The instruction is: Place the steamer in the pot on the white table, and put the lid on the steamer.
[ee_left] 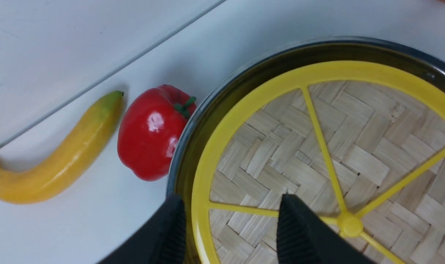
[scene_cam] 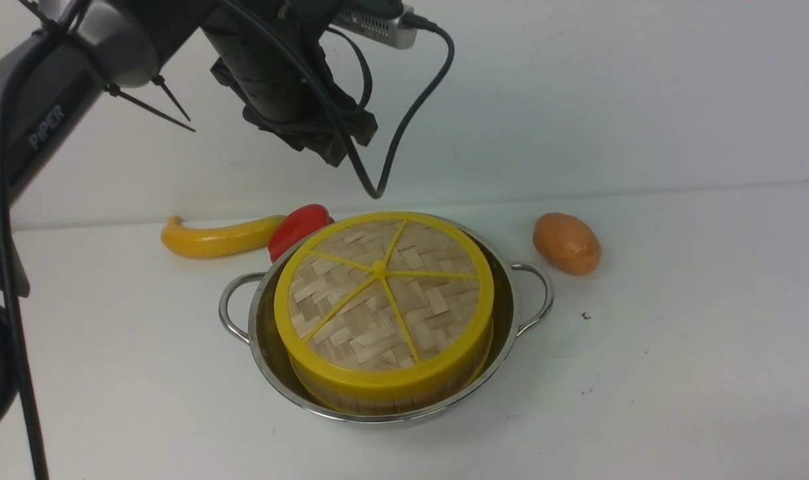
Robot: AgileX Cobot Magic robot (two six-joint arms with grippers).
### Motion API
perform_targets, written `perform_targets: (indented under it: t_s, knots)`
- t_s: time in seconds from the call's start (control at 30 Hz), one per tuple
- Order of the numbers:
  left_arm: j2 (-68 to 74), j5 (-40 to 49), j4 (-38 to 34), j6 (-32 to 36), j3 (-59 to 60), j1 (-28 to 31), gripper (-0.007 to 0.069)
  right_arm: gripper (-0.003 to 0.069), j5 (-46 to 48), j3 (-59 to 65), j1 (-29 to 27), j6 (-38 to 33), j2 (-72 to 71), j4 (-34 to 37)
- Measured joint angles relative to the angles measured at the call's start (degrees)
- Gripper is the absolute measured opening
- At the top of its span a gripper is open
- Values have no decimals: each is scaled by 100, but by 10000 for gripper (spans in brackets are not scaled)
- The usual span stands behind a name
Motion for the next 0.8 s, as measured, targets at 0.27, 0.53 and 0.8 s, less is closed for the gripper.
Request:
perform_targets:
  t_s: [0.27, 0.53, 0.8]
  knots:
    - [5, 6, -322, -147, 0, 0, 322, 241, 0, 0, 0, 0, 0, 0]
    - [5, 6, -242, -149, 0, 0, 322, 241, 0, 0, 0, 0, 0, 0]
    - [-215, 6, 45, -466, 116, 0, 322, 241, 0, 0, 0, 0, 0, 0]
